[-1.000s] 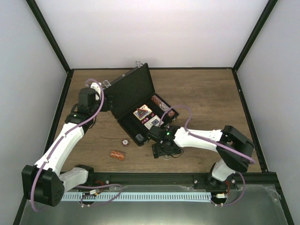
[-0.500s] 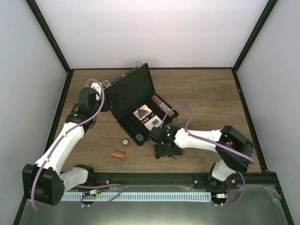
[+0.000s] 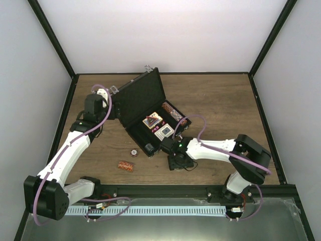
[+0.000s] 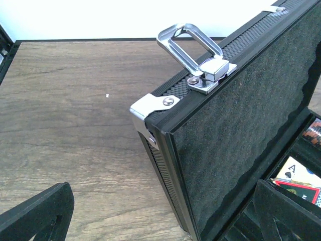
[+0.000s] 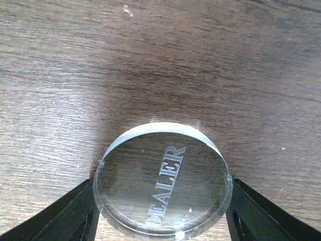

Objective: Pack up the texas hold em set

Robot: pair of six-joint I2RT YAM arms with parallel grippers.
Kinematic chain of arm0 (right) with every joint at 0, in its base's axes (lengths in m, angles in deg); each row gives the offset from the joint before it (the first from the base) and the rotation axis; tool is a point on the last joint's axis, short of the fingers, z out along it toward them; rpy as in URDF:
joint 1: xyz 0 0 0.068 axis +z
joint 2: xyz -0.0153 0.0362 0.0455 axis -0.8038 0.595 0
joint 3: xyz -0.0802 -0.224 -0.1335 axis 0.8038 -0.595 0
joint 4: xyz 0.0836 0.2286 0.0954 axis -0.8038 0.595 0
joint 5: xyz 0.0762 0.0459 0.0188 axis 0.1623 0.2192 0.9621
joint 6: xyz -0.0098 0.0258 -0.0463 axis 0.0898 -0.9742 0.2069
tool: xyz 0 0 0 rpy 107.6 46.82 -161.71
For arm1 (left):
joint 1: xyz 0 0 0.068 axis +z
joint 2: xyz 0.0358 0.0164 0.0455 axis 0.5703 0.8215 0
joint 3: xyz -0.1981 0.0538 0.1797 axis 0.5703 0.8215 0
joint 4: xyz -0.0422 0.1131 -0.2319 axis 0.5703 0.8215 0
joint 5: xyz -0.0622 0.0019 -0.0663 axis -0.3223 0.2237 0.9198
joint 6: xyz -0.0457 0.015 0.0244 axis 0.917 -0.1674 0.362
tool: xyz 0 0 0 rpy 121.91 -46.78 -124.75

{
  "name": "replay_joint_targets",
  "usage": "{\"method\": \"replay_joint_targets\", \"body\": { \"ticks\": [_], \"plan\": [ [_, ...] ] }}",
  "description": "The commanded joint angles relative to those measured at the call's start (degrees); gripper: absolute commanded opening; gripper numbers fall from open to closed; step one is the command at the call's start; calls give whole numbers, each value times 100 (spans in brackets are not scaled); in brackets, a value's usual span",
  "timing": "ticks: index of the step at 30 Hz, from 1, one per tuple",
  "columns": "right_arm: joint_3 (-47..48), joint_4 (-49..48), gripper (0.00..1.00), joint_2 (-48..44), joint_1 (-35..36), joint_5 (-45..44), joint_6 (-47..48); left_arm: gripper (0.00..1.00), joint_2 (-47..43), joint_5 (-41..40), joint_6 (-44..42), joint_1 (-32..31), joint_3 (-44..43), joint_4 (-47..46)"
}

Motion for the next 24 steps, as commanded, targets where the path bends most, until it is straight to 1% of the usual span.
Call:
{"method": "replay_joint_targets", "body": {
  "ticks": [1,4,7,10,13,16,20,24],
  "plan": [
    [18,-61,63,41,52,-137,-36,100,-47,-68,-17,4,-64,-48],
    [135,23,60,-182,52,-279,60,100,-108,-84,-20,5,-49,-54],
    [396,183,58,-454,-23,-559,207,100,-144,-82,-20,5,-38,-56],
    [607,3,58,-739,-411,-610,583,100,-157,-71,-19,7,-41,-64],
    [786,-589,58,-850,-968,-355,1174,100,-158,-73,-18,7,-36,-64],
    [1155,-1092,58,-535,-1265,-139,1712,100,-175,-73,-11,5,-41,-65],
    [1997,-1093,57,363,-1342,-167,2138,100,-223,-122,-19,-3,-15,-70],
    [2286,-1266,57,922,-1347,-119,2327,100,-265,-182,-41,-4,8,-116]
  ]
}}
